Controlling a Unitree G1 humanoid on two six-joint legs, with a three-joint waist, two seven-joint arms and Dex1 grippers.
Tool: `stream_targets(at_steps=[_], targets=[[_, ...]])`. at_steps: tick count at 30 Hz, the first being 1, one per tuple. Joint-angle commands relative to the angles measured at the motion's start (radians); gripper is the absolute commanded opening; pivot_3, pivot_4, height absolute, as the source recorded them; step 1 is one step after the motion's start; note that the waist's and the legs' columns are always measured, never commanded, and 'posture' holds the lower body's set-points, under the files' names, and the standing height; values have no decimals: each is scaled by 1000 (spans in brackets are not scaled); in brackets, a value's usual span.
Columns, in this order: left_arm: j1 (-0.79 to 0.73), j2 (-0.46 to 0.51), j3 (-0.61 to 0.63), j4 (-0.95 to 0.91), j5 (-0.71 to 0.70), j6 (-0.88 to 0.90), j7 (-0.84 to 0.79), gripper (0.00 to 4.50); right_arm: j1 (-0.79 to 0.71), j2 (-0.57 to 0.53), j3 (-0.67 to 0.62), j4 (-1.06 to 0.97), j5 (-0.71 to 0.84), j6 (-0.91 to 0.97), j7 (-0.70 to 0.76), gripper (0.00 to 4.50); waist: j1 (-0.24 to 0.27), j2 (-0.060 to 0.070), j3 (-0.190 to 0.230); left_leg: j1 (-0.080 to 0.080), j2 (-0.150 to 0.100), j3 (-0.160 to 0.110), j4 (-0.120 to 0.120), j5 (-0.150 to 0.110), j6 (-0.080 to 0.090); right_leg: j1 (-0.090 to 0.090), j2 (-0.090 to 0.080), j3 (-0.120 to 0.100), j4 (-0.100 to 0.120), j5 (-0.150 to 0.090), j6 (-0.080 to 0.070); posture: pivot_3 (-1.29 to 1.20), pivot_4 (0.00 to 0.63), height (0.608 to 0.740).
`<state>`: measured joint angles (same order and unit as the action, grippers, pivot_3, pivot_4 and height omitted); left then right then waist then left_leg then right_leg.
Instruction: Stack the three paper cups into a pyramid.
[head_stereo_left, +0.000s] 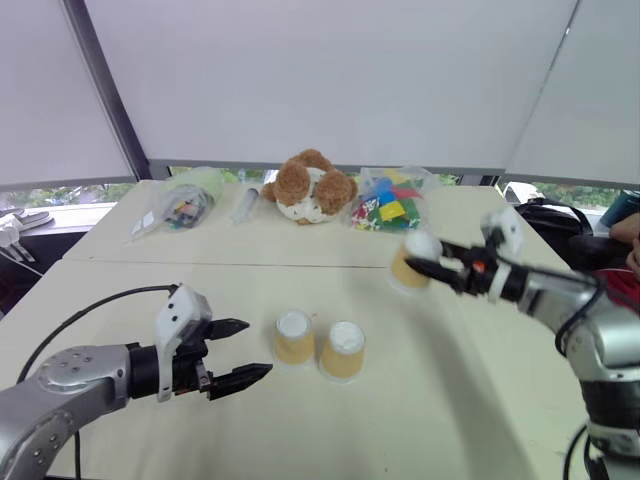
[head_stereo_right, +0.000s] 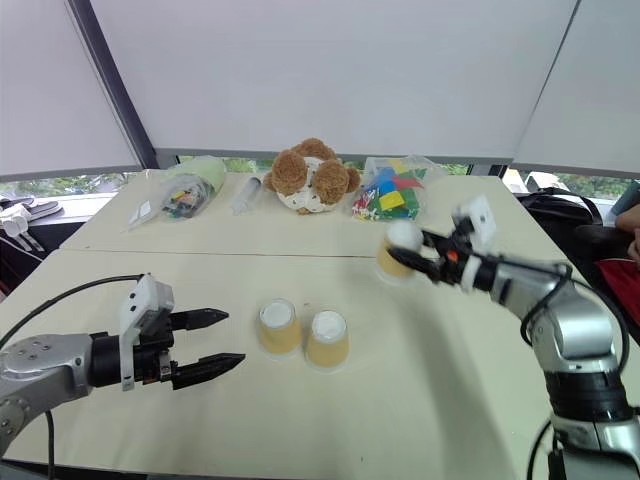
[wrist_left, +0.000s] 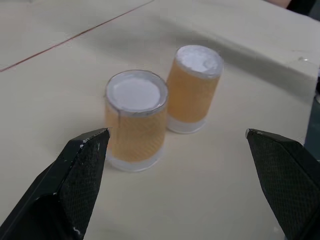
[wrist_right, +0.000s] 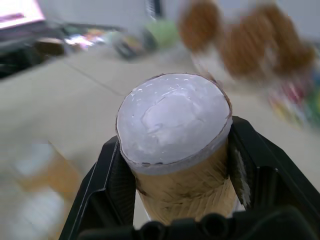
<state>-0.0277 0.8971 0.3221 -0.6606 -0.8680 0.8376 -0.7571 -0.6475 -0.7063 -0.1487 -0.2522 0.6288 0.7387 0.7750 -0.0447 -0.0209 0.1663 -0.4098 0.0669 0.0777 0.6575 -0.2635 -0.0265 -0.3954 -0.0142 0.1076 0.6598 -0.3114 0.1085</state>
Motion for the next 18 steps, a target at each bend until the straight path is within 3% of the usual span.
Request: stream_targets(at_steps=[1,9,18], targets=[[27,18,47,-2,6,-24,-20,4500,-26,52,53,-104,82,118,-52,2148,3,-1,-1,0,0,0,-1,0,0,0,0,0,0,0,0,0,150,740],[47,-16,28,-42,4,-29,22,4500,1,128,141,-188,113,202,-102,2148,2,-2,0,-2,-2,3,-1,0,0,-1,-6,0,-2,-1,-2,0,150,740],[50,-54,-11,-52,22,-47,55,4500,26,128,213,-226,123,225,-74,2148,0,-2,0,-2,-2,3,-2,0,0,-2,-4,0,-2,0,0,0,150,740]])
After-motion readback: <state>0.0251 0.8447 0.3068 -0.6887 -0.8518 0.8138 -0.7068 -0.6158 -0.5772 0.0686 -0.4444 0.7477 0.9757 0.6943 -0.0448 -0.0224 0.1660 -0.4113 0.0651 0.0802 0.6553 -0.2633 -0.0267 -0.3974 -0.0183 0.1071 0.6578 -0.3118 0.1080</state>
